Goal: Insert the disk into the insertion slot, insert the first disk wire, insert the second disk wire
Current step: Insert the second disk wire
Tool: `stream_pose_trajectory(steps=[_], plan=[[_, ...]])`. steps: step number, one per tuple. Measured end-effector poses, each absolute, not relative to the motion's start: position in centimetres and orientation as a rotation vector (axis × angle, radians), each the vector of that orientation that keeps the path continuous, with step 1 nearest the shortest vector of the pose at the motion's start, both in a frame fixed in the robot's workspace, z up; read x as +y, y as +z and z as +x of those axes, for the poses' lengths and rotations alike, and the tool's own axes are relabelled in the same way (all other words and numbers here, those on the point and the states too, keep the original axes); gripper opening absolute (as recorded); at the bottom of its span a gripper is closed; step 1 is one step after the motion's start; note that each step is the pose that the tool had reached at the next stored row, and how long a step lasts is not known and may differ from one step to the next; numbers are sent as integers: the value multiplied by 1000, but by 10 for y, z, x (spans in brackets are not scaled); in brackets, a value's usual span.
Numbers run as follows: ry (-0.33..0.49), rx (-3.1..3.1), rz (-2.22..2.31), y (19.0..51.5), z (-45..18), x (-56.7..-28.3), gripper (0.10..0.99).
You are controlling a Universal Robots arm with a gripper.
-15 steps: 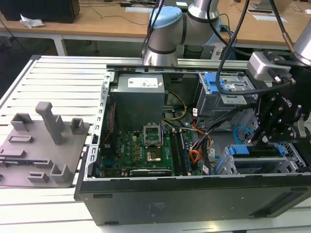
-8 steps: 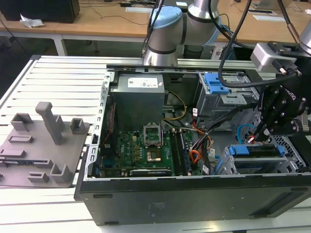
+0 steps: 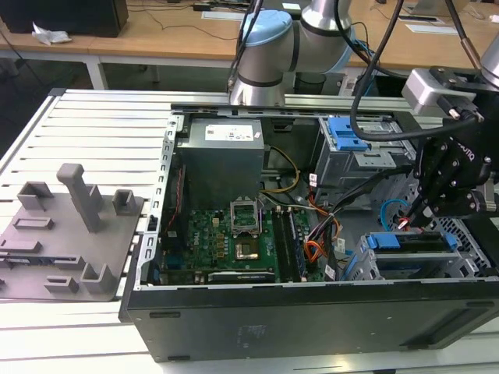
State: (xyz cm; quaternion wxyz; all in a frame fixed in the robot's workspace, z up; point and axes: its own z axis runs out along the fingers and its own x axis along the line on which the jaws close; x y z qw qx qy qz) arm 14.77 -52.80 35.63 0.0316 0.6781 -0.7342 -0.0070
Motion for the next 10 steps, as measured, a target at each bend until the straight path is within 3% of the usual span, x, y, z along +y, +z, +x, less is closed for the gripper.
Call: stream_pose_trajectory(steps=[10], plan=[[-28, -2264, 2092, 347, 148, -536, 161]])
